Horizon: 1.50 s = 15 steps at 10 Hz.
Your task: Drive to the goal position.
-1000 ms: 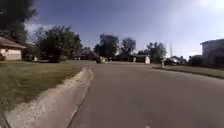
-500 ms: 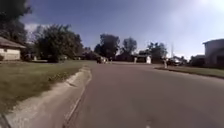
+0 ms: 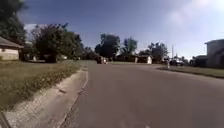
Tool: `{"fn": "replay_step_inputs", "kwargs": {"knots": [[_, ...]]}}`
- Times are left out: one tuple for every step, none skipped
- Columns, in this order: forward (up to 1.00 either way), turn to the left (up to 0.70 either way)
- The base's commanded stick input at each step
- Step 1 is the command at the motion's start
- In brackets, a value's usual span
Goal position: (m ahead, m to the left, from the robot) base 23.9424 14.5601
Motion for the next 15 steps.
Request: {"fn": "replay_step_inputs", "kwargs": {"knots": [[1.00,0.00],[1.00,0.00],[1.00,0.00],[1.00,0.01],[1.00,0.01],[1.00,0.02],[1.00,0.02],[1.00,0.02],[1.00,0.04],[1.00,0.09],[1.00,0.14],[1.00,0.23],[1.00,0.16],[1.00,0.04],[1.00,0.02]]}}
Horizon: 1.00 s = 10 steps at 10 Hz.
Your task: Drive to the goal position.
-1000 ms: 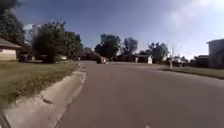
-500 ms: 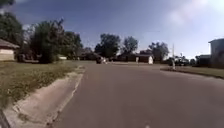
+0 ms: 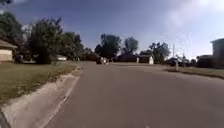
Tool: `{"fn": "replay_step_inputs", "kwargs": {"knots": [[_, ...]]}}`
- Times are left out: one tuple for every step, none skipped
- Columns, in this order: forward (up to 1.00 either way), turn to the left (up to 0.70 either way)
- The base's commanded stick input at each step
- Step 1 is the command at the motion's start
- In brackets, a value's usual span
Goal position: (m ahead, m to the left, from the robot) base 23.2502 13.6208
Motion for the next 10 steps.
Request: {"fn": "replay_step_inputs", "kwargs": {"knots": [[1.00,0.02],[1.00,0.02],[1.00,0.02],[1.00,0.03],[1.00,0.05],[1.00,0.07],[1.00,0.30],[1.00,0.39],[1.00,0.32],[1.00,0.22]]}}
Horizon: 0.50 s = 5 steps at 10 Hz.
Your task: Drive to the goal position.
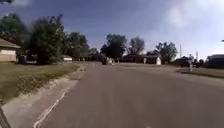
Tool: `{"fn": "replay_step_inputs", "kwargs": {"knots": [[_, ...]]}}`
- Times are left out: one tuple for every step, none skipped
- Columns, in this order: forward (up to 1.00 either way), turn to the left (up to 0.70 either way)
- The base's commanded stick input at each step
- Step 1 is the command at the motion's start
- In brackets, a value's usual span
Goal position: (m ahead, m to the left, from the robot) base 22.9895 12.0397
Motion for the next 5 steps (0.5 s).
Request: {"fn": "replay_step_inputs", "kwargs": {"knots": [[1.00,0.11],[1.00,0.02],[1.00,0.00],[1.00,0.00],[1.00,0.00]]}}
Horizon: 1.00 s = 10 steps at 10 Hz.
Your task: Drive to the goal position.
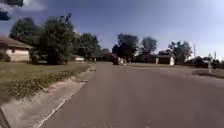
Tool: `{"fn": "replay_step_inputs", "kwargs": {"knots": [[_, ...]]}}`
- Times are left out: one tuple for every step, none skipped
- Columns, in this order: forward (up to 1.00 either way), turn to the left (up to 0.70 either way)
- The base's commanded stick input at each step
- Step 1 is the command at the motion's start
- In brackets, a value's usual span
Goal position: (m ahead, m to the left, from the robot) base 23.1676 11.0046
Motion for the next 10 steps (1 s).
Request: {"fn": "replay_step_inputs", "kwargs": {"knots": [[1.00,0.00],[1.00,0.00],[1.00,0.00],[1.00,0.00],[1.00,0.00],[1.00,0.00],[1.00,0.00],[1.00,0.00],[1.00,0.00],[1.00,0.00]]}}
